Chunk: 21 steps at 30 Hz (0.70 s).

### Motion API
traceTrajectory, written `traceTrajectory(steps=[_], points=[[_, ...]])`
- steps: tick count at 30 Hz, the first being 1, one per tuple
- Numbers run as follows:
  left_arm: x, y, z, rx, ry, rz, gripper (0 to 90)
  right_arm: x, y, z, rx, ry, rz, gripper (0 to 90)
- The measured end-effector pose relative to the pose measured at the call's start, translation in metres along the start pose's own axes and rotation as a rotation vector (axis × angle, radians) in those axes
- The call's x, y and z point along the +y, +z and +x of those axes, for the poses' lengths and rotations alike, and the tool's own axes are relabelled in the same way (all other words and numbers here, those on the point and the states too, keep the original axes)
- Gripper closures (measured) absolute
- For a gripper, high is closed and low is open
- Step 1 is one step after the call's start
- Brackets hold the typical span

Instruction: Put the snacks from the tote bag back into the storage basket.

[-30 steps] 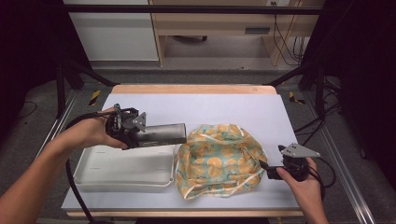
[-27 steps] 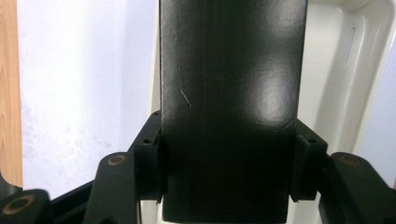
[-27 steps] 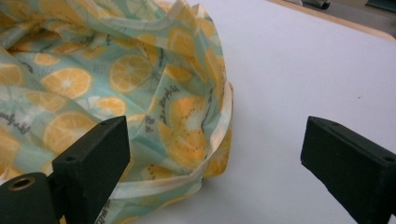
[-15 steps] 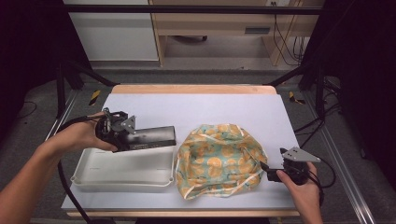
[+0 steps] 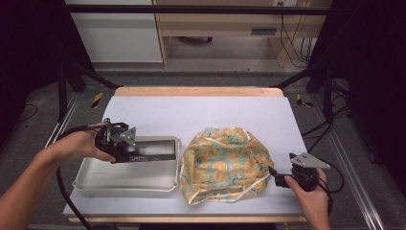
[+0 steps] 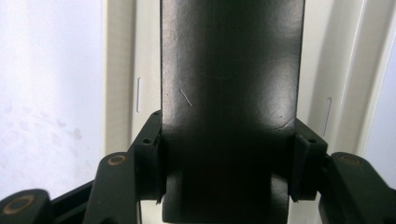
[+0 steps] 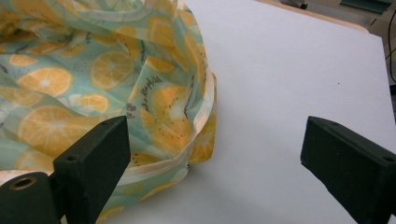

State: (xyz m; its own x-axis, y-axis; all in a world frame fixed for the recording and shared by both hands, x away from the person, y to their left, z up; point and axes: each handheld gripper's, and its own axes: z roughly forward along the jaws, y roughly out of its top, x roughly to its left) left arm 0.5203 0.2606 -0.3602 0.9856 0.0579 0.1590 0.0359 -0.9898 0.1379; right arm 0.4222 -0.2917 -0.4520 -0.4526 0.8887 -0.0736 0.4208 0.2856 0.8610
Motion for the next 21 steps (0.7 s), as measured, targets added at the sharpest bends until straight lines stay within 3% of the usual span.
traceTrajectory(steps=[4,21], points=[[-0.002,0.005,-0.002,-0.01,0.008,-0.002,43.0,0.001,-0.002,-0.002,0.01,0.015,-0.031,8.2],[-0.006,0.018,-0.004,-0.036,0.021,0.004,43.1,-0.002,-0.002,-0.007,0.009,0.039,-0.004,7.3]])
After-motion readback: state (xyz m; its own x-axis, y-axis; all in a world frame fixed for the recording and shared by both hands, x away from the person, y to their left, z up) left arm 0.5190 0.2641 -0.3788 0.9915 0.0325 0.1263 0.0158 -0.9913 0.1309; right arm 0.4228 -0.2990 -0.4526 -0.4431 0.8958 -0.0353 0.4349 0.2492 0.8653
